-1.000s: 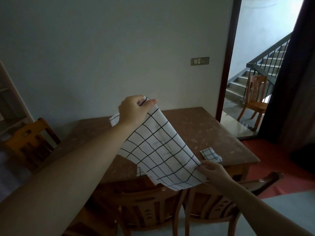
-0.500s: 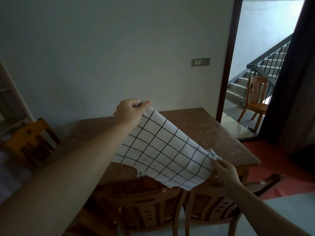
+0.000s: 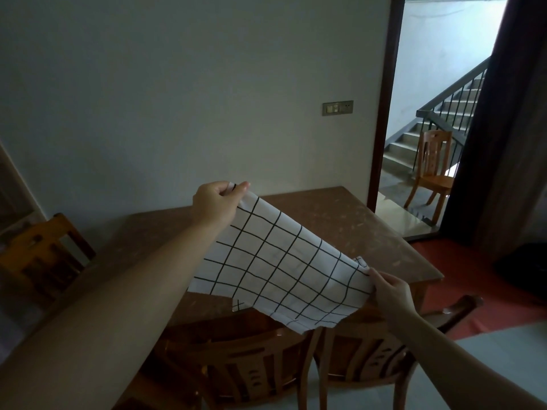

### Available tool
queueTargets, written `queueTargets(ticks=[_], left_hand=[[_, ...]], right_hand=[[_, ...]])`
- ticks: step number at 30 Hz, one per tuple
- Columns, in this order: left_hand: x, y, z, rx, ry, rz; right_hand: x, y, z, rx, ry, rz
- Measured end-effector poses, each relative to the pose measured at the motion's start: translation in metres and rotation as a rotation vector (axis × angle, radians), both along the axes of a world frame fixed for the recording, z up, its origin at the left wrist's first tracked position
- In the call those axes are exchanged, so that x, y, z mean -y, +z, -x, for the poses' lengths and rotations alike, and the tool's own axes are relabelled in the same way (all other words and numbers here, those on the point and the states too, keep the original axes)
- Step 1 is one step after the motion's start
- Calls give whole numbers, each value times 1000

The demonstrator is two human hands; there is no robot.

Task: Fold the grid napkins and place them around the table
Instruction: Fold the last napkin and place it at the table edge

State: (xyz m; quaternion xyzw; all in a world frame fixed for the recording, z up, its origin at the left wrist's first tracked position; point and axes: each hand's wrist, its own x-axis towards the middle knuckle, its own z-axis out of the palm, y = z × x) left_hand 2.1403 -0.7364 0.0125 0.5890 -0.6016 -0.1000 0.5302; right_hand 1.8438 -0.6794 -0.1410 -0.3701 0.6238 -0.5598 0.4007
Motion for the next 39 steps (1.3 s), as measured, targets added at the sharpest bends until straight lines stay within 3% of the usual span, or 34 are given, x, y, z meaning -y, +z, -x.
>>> queueTargets(ticks=[3,6,7,11,14,16,17,19,22,25,28,29,32,36,39], left_hand=[[-1,1,3,10,-14,-2],[-4,3,8,29,-27,-11],[-5,4,9,33,-28,-14],[-6,3,11,36,-38,-26],[-7,2,12,20,-45,-27],[-7,3,11,-14,-69,-25],[-7,4,10,-32,-92,-18],[-9,7,10,-50,-169,5],[-18,13,17,7,-311,6],[-20,16,29,76,-469,-96],[-20,18,41,169,-596,-157],[-21,19,43,184,-615,-161],[-31,27,37,237,-624,-204],[-39,29,17,316,-546,-404],[-42,26,17,362,-562,-407]], right_hand=[[-1,-7,0,-135,16,-45],[-1,-14,2,-78,-29,-86],[0,-14,2,19,-52,-99],[11,-20,5,700,-150,-173],[14,-25,7,922,-30,-138],[6,-22,8,784,73,-137],[2,-20,9,606,77,-147],[-1,-17,10,186,-60,-169],[-3,5,1,-117,-148,-10],[-11,59,-31,-315,166,277],[-7,113,-65,-644,442,377],[-4,123,-71,-697,488,386],[-2,145,-69,-601,541,411],[-5,151,-53,-483,534,438],[-2,148,-54,-536,578,403]])
